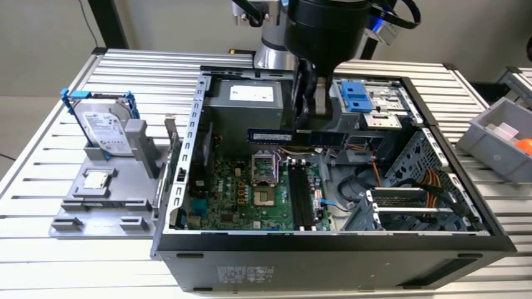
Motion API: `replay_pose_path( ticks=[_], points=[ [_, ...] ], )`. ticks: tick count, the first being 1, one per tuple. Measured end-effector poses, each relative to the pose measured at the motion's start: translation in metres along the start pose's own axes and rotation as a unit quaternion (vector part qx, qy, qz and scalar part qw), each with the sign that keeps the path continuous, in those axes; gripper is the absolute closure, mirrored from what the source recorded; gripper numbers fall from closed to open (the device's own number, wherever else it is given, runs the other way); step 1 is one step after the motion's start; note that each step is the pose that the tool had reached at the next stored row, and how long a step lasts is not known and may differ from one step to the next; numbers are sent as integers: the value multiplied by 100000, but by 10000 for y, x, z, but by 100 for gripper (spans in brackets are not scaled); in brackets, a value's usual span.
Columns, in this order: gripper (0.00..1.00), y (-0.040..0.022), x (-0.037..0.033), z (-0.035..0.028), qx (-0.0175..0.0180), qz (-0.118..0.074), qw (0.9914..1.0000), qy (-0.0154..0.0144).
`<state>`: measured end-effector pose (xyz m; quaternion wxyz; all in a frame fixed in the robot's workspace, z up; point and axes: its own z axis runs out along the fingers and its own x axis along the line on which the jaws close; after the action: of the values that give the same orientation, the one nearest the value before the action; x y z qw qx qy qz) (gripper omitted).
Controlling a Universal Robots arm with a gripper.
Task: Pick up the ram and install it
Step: 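Pick up the ram and move it above insertion slot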
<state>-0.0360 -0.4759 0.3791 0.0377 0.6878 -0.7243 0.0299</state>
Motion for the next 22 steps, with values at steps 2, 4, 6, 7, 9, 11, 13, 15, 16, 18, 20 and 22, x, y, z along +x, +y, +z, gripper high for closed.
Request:
replay_pose_path(
  ticks=[2, 4, 6, 7, 9, 11, 13, 15, 16, 18, 20, 22],
  points=[
    [100, 1, -14, -1, -30, 320, 99999, -6],
    [100, 2, -30, -2, -65, 679, 99998, -8],
    [100, 2, -48, -4, -97, 1019, 99995, -12],
    [100, 0, -55, -4, -111, 1154, 99993, -11],
    [100, -3, -64, -4, -138, 1454, 99989, -26],
    [100, -8, -65, -4, -179, 1732, 99985, -135],
    [100, -14, -66, -3, -220, 1911, 99980, -511],
    [100, -25, -67, -3, -246, 1990, 99977, -744],
    [100, -25, -67, -3, -247, 1990, 99977, -742],
    [100, -25, -67, -2, -247, 1997, 99977, -753],
    [100, -26, -66, -3, -264, 1985, 99975, -957],
    [100, -29, -67, -2, -417, 1955, 99951, -2398]
  ],
)
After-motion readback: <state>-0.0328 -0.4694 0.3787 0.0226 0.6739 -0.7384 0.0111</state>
